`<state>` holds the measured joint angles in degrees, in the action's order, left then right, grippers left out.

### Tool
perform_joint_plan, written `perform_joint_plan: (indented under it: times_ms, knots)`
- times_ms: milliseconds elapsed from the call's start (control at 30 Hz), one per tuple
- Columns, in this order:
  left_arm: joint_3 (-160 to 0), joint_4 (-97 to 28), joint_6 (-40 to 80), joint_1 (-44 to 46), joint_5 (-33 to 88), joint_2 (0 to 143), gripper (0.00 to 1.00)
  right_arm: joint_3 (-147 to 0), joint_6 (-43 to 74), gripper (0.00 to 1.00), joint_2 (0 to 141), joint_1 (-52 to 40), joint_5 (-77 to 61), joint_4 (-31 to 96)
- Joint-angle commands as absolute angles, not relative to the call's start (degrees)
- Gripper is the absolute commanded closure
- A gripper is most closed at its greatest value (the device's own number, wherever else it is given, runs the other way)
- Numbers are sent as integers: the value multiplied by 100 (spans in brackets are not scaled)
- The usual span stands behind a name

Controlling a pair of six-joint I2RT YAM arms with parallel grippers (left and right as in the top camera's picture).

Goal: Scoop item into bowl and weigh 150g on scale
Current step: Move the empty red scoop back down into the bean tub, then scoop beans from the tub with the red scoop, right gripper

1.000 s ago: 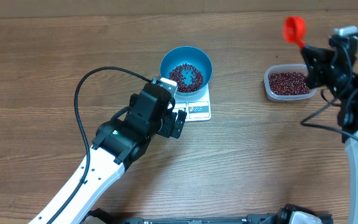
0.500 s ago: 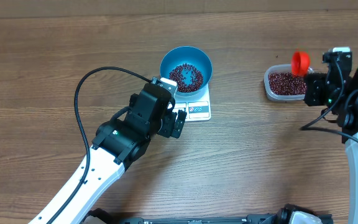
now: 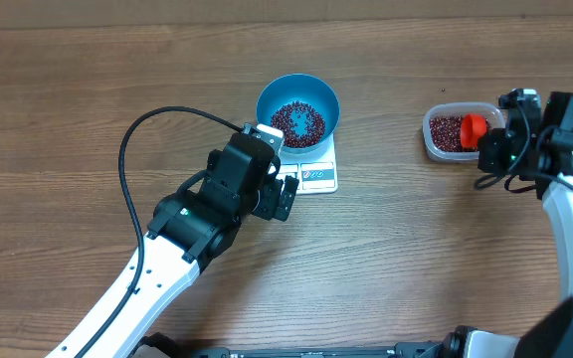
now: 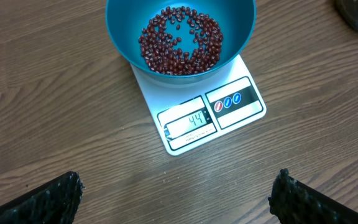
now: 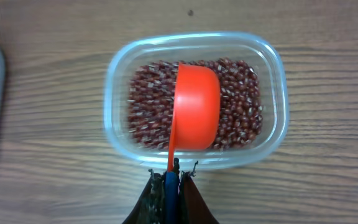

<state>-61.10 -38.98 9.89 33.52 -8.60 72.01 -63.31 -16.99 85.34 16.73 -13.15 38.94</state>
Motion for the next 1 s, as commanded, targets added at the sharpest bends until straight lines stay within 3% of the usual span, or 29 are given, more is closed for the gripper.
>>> perform_joint_plan:
  times_ms: [0, 333, 967]
  knots:
    - [-6077, -3883, 902, 3323, -803, 7199, 1, -6342, -1852, 96, 8838, 1640, -906, 3726]
    - [-6077, -3883, 902, 3323, -801, 7199, 0, -6340, -1850, 96, 9059, 1640, -576, 3350]
    - [-6077, -3883, 902, 3323, -801, 7199, 0, -6333, -1474, 96, 9778, 1356, -2027, 3752]
